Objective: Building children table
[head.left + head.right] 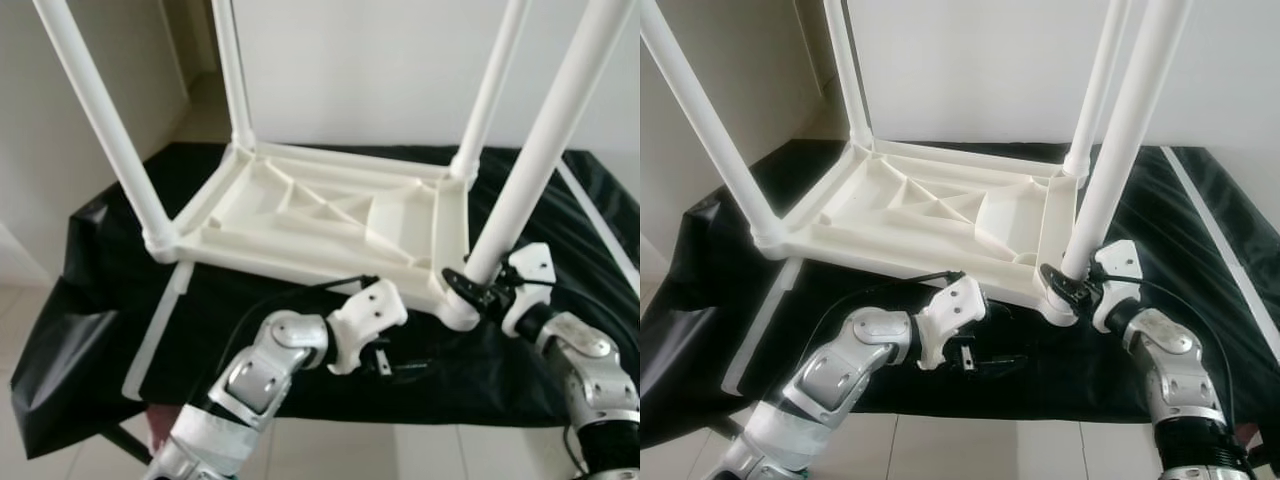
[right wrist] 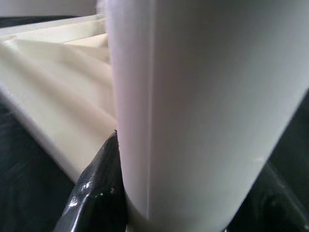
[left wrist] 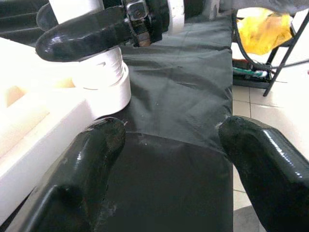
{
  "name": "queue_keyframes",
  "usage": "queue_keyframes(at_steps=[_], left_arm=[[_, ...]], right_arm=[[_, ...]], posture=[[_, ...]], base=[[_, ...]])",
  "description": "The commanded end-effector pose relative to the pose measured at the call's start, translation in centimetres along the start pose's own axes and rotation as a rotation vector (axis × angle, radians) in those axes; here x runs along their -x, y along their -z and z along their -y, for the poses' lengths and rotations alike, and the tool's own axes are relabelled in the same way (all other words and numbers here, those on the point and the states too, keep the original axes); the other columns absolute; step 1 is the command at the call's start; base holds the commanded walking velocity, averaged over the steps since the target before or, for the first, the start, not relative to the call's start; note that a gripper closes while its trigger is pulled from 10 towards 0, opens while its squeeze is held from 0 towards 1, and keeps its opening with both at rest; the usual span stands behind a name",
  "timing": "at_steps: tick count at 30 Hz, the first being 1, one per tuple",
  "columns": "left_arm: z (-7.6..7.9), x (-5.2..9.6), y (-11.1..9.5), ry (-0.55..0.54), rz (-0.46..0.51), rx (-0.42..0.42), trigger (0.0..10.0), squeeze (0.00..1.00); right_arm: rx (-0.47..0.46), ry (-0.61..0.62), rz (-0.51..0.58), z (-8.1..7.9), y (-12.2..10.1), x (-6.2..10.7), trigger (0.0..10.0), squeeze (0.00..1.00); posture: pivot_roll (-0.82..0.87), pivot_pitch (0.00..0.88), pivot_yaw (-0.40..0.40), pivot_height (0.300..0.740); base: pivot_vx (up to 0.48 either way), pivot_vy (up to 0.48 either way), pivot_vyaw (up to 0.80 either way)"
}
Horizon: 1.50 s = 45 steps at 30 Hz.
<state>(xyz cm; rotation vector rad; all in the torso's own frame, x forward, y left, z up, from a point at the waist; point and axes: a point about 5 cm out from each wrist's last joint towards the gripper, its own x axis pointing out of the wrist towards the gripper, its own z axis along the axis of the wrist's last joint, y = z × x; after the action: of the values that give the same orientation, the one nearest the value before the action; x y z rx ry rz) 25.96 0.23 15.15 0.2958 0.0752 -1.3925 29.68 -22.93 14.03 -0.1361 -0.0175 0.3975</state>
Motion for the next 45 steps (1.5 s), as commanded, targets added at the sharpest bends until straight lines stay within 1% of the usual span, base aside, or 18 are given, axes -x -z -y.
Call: queue_keyframes(at_steps=[1,4,9,10,12,15,16,17,18,23,25,26,31,34,41,42,43,45], left_arm=[[0.0,0.0,0.1,-0.053,-0.010,-0.003,10.0,0.00],[0.0,0.1,0.1,-0.063,-0.009,-0.001,10.0,0.00],[-0.3,0.3,0.3,-0.080,-0.017,0.003,10.0,0.00],[-0.3,0.3,0.3,-0.080,-0.017,0.003,10.0,0.00],[-0.5,0.5,0.3,-0.086,-0.024,-0.001,10.0,0.00],[-0.5,0.8,0.4,-0.095,-0.032,-0.003,10.0,0.00],[-0.5,0.8,0.4,-0.095,-0.032,-0.003,10.0,0.00],[-0.5,0.9,0.5,-0.100,-0.035,-0.004,10.0,0.00],[-0.5,0.9,0.5,-0.100,-0.035,-0.004,10.0,0.00],[-1.0,1.1,0.6,-0.142,-0.030,-0.007,10.0,0.00],[-1.1,1.1,0.6,-0.149,-0.028,-0.006,10.0,0.00],[-1.3,1.2,0.5,-0.162,-0.025,-0.003,10.0,0.00],[-1.4,1.4,0.6,-0.184,-0.018,0.011,10.0,0.00],[-1.3,1.2,0.7,-0.183,-0.016,0.017,10.0,0.00],[-1.5,1.1,0.6,-0.180,-0.012,0.011,10.0,0.00],[-1.5,1.1,0.6,-0.181,-0.012,0.012,10.0,0.00],[-1.5,1.1,0.6,-0.180,-0.012,0.012,10.0,0.00],[-1.4,1.1,0.6,-0.174,-0.012,0.010,10.0,0.00]], right_arm=[[-0.005,0.079,-0.022,0.1,0.5,0.3,10.0,0.00],[-0.027,0.123,-0.001,-0.4,0.4,0.3,10.0,0.00],[-0.045,0.241,-0.006,-1.3,0.6,-0.1,10.0,0.00],[-0.045,0.241,-0.006,-1.3,0.6,-0.1,10.0,0.00],[-0.104,0.341,-0.018,-1.8,1.0,-0.2,10.0,0.00],[-0.170,0.473,-0.029,-3.4,1.4,-0.5,10.0,0.00],[-0.170,0.473,-0.029,-3.4,1.4,-0.5,10.0,0.00],[-0.194,0.539,-0.036,-4.0,1.6,-0.7,10.0,0.00],[-0.194,0.539,-0.036,-4.0,1.6,-0.7,10.0,0.00],[-0.268,0.685,-0.068,-5.6,1.9,-1.2,10.0,0.00],[-0.274,0.695,-0.071,-5.8,1.8,-1.3,10.0,0.00],[-0.302,0.707,-0.081,-6.2,2.0,-1.5,10.0,0.00],[-0.343,0.730,-0.077,-7.1,1.5,-1.8,10.0,0.00],[-0.331,0.716,-0.056,-7.1,1.0,-1.7,10.0,0.00],[-0.315,0.729,-0.063,-6.8,1.2,-1.2,10.0,0.00],[-0.309,0.731,-0.063,-6.8,1.1,-1.2,10.0,0.55],[-0.311,0.729,-0.060,-6.8,1.1,-1.2,10.0,1.00],[-0.314,0.728,-0.056,-6.7,1.0,-1.2,10.0,1.00]], posture=[[-0.02,0.000,-0.019,0.740],[-0.02,0.000,-0.023,0.740],[0.00,0.000,-0.026,0.740],[0.00,0.000,-0.026,0.740],[0.02,0.000,-0.025,0.740],[0.03,0.000,-0.025,0.740],[0.03,0.000,-0.025,0.740],[0.03,0.000,-0.028,0.740],[0.03,0.000,-0.028,0.740],[0.04,0.000,-0.043,0.740],[0.04,0.000,-0.045,0.740],[0.05,0.000,-0.060,0.740],[0.04,0.000,-0.055,0.740],[0.03,0.000,-0.055,0.740],[0.02,0.000,-0.056,0.740],[0.02,0.000,-0.054,0.740],[0.02,0.000,-0.054,0.740],[0.02,0.000,-0.054,0.740]], base=[[0.000,0.000,0.00],[0.000,0.000,0.00],[0.000,0.000,0.00],[0.000,0.000,0.00],[0.000,0.000,0.00],[0.000,0.000,0.00],[0.000,0.000,0.00],[0.000,0.000,0.00],[0.000,0.000,0.00],[0.000,0.000,0.00],[0.000,0.000,0.00],[0.000,0.000,0.00],[0.000,0.000,0.00],[0.000,0.000,0.00],[0.000,0.000,0.00],[0.000,0.000,0.00],[0.000,0.000,0.00],[0.000,0.000,0.00]])
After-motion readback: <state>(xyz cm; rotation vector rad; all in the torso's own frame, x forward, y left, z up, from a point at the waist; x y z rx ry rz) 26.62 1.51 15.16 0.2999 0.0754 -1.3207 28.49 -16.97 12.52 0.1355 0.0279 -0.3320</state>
